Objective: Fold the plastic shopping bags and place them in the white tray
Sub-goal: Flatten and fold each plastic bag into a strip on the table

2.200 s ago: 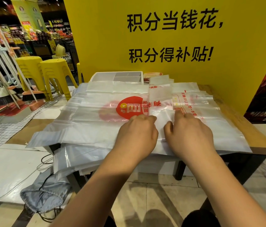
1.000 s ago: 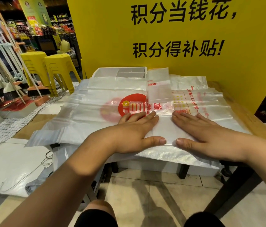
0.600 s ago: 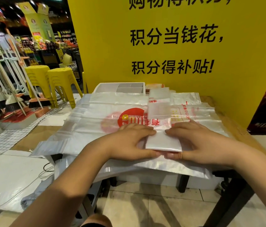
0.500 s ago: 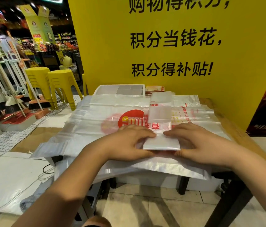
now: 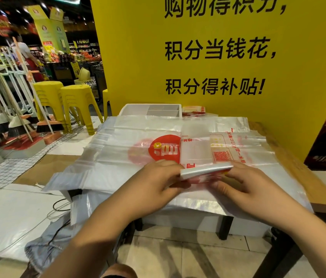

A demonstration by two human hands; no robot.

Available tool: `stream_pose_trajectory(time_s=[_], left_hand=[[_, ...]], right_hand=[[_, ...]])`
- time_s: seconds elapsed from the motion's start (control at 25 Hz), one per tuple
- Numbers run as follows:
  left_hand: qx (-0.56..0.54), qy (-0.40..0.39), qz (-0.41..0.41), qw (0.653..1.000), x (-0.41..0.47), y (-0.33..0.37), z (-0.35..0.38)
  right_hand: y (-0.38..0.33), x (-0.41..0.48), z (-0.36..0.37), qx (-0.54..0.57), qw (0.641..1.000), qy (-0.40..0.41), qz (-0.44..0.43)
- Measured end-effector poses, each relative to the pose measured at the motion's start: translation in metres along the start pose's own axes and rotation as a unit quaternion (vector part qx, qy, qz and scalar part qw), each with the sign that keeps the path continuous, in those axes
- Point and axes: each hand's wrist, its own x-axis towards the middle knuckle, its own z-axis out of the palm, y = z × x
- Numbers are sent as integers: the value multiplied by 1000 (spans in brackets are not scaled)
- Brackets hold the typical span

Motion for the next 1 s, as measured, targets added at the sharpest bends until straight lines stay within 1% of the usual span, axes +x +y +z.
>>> stream_pose_trajectory(time_s=[0.16, 0.28, 0.4, 0.52, 0.6, 0.72, 0.8, 0.88, 1.0], left_hand=[[-66, 20, -64, 996, 1, 1, 9], [-90, 50, -101, 990, 6, 1, 16], [-67, 114, -130, 983, 14, 3, 25], [-34, 158, -144, 976, 21, 7, 33], [-29, 161, -147, 975, 23, 9, 35], [2, 151, -143, 978, 25, 12, 35], [21, 144, -159, 977, 29, 12, 35], [69, 129, -173, 974, 34, 13, 36], [141, 113, -166, 969, 38, 14, 37]], right_hand=[[-5, 7, 5, -10, 999, 3, 38], [-8, 14, 9, 20, 996, 33, 84], [-13, 18, 16, 9, 989, 71, 127], [-16, 20, 22, -26, 988, 75, 136], [-20, 21, 24, -50, 987, 73, 137], [-30, 21, 21, -176, 972, 79, 132], [-37, 22, 19, -236, 959, 70, 141], [-42, 25, 20, -260, 952, 55, 153], [-32, 26, 27, -298, 940, 52, 156]])
